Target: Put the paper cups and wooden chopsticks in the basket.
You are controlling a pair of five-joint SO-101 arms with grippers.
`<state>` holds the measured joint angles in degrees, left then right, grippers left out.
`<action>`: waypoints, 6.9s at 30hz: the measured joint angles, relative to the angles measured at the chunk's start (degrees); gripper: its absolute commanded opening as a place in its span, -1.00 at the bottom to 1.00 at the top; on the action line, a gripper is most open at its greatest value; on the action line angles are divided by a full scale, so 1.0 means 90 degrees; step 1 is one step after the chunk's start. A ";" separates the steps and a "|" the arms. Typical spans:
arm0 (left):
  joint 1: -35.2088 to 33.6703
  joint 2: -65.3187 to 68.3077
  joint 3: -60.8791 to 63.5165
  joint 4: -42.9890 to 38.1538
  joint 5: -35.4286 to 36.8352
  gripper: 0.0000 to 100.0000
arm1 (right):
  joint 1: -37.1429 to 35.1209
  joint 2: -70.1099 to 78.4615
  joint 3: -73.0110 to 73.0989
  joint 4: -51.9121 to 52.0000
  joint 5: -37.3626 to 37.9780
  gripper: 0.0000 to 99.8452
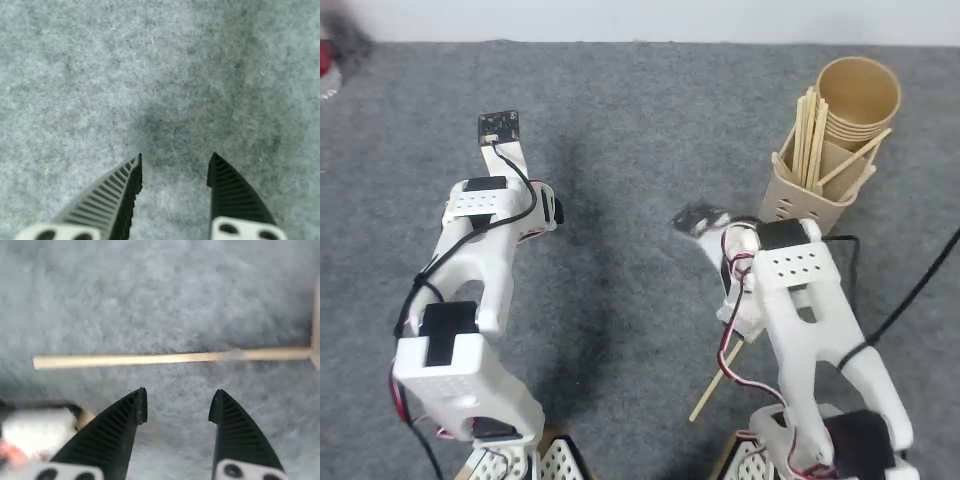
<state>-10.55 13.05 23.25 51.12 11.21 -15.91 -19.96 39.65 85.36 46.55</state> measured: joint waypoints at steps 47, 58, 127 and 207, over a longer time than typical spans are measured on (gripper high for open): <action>0.0000 0.0000 0.0000 0.0000 0.0000 -0.58 | 0.0107 0.1963 0.0508 -0.2911 0.5226 -0.98; 0.0000 0.0000 0.0000 0.0000 0.0000 -0.58 | -0.1563 0.0723 -0.0645 -0.2764 0.2100 -0.98; 0.0010 0.0000 0.0000 -0.0029 0.0010 -0.58 | 0.2051 -0.1817 -0.0303 -0.6408 -0.3878 -0.85; -0.0537 -0.0274 0.0332 -0.0322 0.0821 -0.58 | -0.0186 0.5148 -0.6759 -0.1817 0.2647 -0.58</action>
<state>-15.38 10.59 26.24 48.22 18.59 -17.58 26.37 -21.19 69.01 70.37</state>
